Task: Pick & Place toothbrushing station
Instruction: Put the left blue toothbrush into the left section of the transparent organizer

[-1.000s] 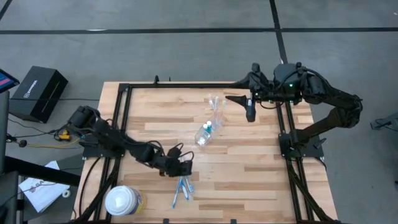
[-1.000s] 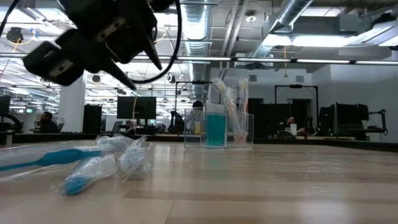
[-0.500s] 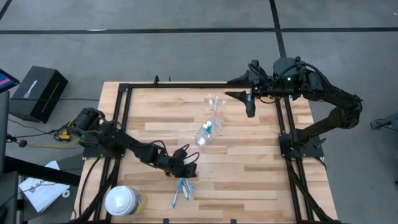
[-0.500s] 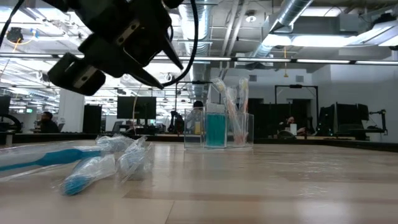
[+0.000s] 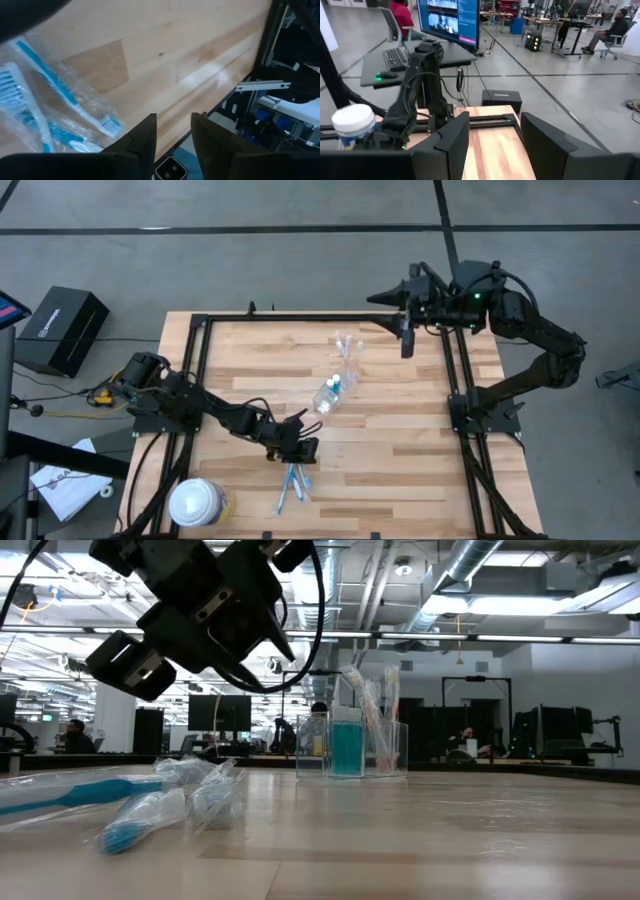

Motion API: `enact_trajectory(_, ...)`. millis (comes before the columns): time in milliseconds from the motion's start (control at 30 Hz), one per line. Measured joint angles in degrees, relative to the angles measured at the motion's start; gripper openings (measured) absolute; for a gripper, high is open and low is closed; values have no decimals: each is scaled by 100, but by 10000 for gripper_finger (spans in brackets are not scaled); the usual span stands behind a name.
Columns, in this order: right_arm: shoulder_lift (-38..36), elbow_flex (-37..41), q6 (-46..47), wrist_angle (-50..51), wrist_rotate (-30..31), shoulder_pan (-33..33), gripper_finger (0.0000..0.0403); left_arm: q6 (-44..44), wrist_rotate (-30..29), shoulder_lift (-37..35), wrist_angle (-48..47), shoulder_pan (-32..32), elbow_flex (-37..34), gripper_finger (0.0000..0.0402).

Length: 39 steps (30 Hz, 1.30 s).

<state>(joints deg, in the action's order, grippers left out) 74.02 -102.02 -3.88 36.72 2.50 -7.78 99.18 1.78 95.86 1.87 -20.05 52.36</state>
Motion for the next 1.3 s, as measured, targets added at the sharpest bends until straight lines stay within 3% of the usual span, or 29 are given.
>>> enact_trajectory(367, 9, 0, -89, 138, -424, -261, 171, 133, 16, -1, -723, -11, 0, 61)
enact_trajectory(833, 9, 0, -112, 305, -743, -406, 168, 137, -14, -1, -2080, 32, -2, 180)
enact_trajectory(1300, 9, 0, -109, 400, -766, -392, 166, -40, -28, 54, -1953, 214, -71, 166)
